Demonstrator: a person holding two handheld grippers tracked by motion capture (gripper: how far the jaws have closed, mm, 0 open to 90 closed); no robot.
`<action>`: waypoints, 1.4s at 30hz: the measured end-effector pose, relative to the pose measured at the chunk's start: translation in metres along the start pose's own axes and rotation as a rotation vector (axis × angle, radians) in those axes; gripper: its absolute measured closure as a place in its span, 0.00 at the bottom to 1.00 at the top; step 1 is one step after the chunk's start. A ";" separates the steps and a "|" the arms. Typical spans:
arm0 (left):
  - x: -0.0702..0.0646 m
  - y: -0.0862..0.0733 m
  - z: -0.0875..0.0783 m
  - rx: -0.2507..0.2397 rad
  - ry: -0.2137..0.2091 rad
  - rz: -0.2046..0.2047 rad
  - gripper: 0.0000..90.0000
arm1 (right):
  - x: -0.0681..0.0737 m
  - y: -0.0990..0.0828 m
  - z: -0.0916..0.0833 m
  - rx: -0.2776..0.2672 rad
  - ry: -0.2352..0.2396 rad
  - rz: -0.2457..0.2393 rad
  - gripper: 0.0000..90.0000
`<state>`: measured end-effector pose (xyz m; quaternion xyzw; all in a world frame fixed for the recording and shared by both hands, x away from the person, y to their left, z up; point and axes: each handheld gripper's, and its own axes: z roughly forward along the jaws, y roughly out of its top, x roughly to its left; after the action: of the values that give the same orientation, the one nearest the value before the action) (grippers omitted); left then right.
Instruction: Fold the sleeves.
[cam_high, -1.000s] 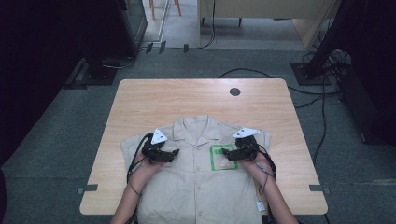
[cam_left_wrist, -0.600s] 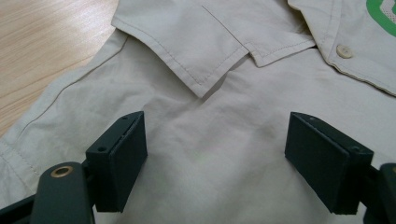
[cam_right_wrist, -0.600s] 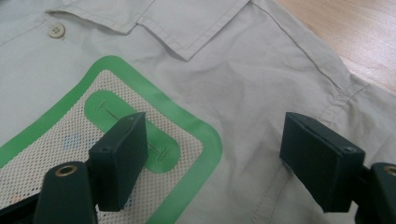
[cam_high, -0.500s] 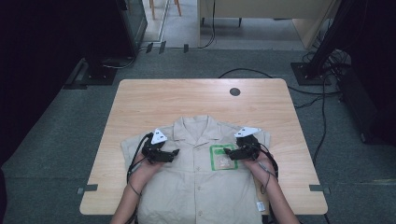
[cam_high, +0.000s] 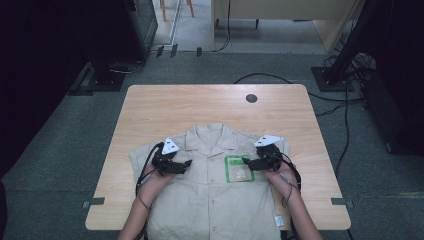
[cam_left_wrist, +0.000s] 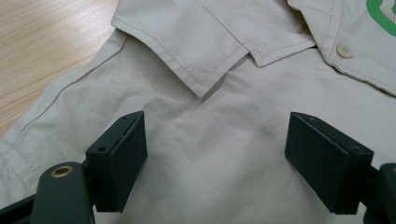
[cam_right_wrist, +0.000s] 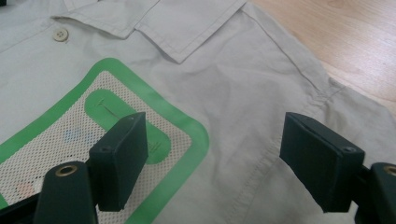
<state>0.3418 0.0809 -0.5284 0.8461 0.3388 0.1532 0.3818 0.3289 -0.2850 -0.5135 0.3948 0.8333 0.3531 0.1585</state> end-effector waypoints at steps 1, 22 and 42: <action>0.000 0.000 0.000 0.000 0.000 0.000 0.23 | -0.001 0.000 -0.001 -0.001 -0.002 0.001 0.26; 0.000 0.000 0.000 0.000 0.000 0.000 0.23 | -0.015 -0.005 -0.011 -0.020 -0.024 0.016 0.26; 0.000 0.000 0.000 0.000 0.000 0.000 0.23 | -0.027 -0.013 -0.017 -0.043 -0.044 0.020 0.25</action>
<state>0.3418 0.0809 -0.5284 0.8461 0.3387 0.1532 0.3819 0.3300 -0.3195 -0.5111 0.4071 0.8178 0.3637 0.1820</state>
